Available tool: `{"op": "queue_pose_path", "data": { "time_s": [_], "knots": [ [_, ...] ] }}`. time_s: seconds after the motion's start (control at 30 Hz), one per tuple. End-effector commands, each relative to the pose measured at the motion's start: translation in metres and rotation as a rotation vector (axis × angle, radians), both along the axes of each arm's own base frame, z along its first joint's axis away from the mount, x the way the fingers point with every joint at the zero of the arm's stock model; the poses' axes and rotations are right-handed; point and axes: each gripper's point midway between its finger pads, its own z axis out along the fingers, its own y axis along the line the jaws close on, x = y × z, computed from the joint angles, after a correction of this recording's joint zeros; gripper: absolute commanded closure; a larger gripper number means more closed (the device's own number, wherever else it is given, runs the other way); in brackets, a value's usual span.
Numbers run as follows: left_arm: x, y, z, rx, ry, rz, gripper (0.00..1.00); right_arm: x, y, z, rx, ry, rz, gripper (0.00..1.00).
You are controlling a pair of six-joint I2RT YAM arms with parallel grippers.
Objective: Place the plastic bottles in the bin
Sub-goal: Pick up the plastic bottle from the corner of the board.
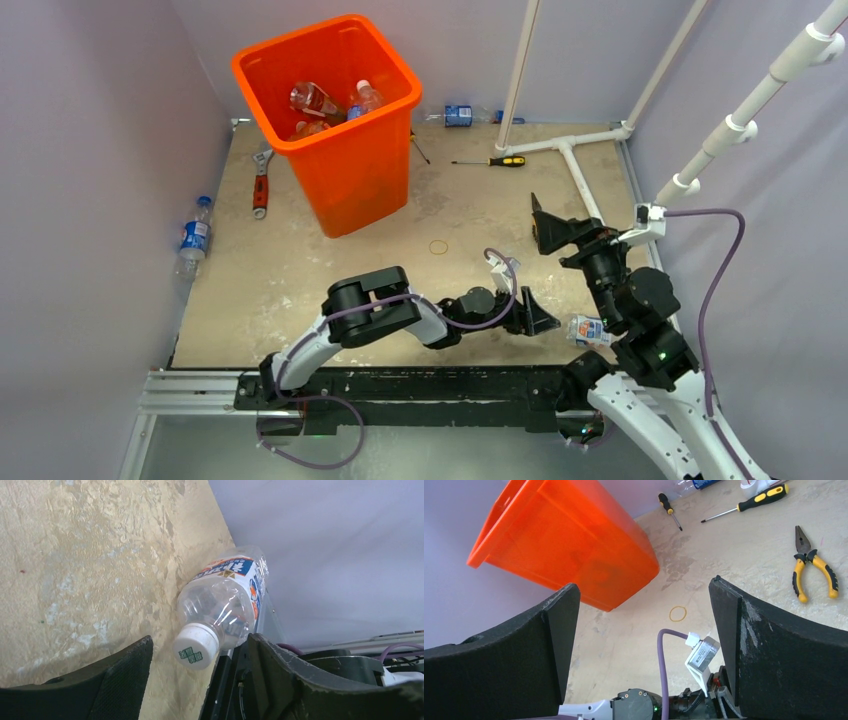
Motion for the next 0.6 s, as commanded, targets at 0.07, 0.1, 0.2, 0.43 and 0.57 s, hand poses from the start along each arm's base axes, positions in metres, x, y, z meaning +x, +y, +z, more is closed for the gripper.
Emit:
{"op": "queue_pose_path", "data": {
  "time_s": [0.07,0.1,0.2,0.43,0.57],
  "knots": [
    [-0.007,0.006,-0.065,0.177,0.001,-0.026,0.38,-0.003,0.0,0.003,-0.013,-0.025,0.013,0.01],
    [-0.009,0.005,-0.064,0.173,-0.001,-0.029,0.4,-0.003,0.0,0.002,-0.014,-0.025,0.014,0.01],
    [-0.013,0.003,-0.064,0.164,-0.002,-0.041,0.45,-0.004,-0.001,0.001,-0.015,-0.027,0.009,0.01],
    [-0.014,0.002,-0.063,0.155,-0.001,-0.043,0.59,-0.006,-0.003,0.0,-0.017,-0.031,0.008,0.01],
    [-0.015,0.001,-0.061,0.141,-0.005,-0.05,0.68,-0.007,-0.004,-0.001,-0.02,-0.031,0.004,0.01]
  ]
}}
